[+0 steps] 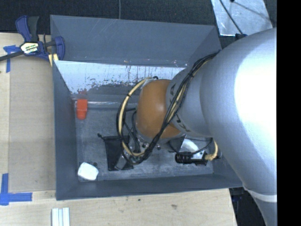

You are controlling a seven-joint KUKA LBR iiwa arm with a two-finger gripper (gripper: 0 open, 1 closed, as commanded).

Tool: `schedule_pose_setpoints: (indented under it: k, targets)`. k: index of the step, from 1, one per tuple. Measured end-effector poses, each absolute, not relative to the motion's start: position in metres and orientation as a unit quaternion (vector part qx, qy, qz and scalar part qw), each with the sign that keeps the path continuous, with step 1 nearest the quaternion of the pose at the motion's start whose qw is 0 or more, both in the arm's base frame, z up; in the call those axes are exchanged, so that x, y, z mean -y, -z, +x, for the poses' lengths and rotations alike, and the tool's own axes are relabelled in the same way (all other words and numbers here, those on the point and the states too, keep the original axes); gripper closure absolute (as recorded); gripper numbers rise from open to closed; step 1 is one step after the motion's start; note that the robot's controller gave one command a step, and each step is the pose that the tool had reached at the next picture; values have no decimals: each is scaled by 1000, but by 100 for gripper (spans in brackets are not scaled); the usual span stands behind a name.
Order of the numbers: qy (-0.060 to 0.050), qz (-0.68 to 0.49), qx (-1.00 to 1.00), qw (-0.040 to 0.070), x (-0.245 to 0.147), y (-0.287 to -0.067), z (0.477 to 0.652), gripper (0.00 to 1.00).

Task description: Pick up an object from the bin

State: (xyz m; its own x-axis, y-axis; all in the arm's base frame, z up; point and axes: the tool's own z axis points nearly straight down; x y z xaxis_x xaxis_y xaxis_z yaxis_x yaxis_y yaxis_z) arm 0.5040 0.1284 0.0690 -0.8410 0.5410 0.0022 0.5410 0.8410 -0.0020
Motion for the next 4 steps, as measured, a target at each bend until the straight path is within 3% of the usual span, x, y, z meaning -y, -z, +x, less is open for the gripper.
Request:
schedule_pose_setpoints:
  k: [1,2,3,4]
  targets:
    - [0,-282,960,1,-128,-69,504,0]
    - [0,-283,959,0,-128,-70,505,100]
    - [1,-283,959,-3,-128,-116,507,100]
    - [1,-282,959,-2,-127,-147,508,100]
